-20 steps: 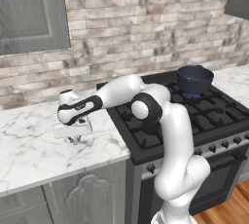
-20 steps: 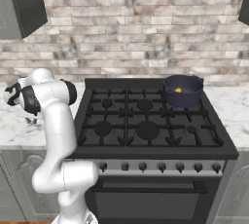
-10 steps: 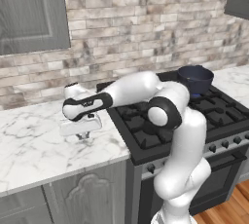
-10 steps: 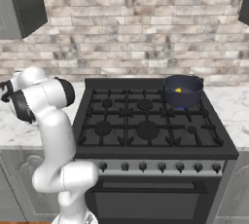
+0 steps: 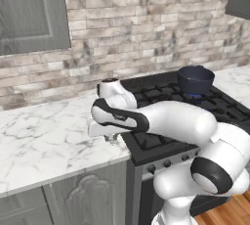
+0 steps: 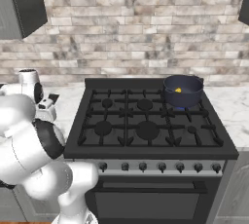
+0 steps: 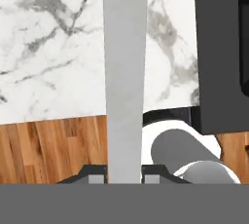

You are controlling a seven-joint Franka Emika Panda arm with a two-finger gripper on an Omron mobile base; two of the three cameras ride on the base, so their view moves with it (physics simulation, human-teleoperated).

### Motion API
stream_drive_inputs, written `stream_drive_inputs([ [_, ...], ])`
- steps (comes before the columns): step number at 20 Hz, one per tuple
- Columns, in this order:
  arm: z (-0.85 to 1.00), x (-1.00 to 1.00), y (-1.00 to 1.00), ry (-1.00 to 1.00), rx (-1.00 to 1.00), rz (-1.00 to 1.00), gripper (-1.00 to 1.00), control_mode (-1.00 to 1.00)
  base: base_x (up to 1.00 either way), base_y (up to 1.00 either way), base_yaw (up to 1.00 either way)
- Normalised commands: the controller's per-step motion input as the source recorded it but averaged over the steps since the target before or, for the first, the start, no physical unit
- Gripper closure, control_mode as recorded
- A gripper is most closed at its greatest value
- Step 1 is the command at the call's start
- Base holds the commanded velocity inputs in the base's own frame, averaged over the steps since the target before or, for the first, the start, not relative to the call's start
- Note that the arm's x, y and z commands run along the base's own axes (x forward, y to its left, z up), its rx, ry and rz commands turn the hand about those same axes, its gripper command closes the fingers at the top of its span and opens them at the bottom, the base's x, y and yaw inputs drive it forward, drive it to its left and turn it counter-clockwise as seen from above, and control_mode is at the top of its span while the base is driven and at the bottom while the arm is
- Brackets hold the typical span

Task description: Put the potato and corn in the pot. Retrieve the spatula and lightly stir the vegetables in the pot.

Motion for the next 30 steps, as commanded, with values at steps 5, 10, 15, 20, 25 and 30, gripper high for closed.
stream_drive_inputs([
  [5,1.0,-0.82,-0.84,0.0,0.01,0.1,1.0,-1.0,0.0,0.0,0.0],
  [10,0.98,-0.59,-0.73,0.12,0.0,0.13,1.0,-1.0,0.0,0.0,0.0],
  [15,0.4,-0.01,-0.23,0.39,-0.02,0.0,1.0,-1.0,0.0,0.0,0.0],
  [20,0.03,-0.25,-0.06,0.04,0.0,0.0,1.0,-1.0,0.0,0.0,0.0],
  [25,0.0,0.0,0.0,0.0,0.0,0.0,1.0,-1.0,0.0,0.0,0.0],
  [30,0.0,-0.15,0.0,0.0,0.0,0.0,1.0,1.0,-0.27,-0.05,0.0],
])
